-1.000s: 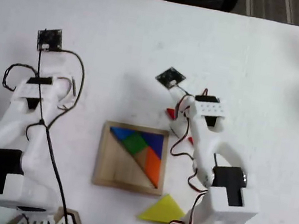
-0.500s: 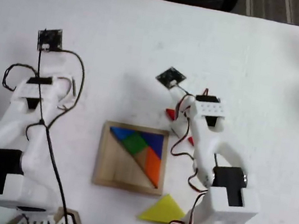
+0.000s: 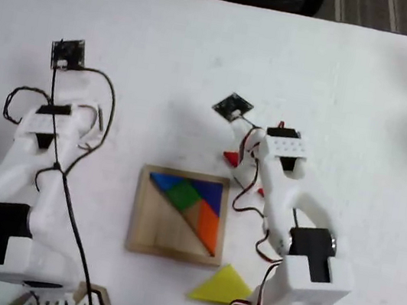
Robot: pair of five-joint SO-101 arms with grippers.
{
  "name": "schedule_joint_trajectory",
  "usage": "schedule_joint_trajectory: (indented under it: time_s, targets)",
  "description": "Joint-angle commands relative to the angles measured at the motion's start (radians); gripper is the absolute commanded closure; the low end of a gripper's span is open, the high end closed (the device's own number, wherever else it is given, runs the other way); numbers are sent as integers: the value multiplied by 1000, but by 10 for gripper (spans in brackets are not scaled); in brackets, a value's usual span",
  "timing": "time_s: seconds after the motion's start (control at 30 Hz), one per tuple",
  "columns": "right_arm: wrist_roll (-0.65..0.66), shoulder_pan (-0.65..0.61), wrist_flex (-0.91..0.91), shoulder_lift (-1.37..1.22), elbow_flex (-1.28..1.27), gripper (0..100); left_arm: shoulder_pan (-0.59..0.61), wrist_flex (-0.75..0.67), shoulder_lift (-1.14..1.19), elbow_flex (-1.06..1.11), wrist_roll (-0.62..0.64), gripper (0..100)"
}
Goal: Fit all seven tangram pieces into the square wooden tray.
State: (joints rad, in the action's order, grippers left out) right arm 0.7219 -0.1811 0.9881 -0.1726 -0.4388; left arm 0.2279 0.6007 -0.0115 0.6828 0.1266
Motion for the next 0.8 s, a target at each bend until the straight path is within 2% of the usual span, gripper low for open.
schedule_joint_trajectory:
  time_s: [0.0,0.17,0.33,0.77]
  targets:
    - [5,2,13,81,18,742,12,-20,-2,-43,-8,972]
    - [5,7,-10,93,28,735,12,-20,-2,-43,-8,972]
    - [3,2,-45,48,29,623,12,-20,-2,-43,-8,972]
    - [12,-2,-64,-111,124,636,12,-20,-2,-41,-8,972]
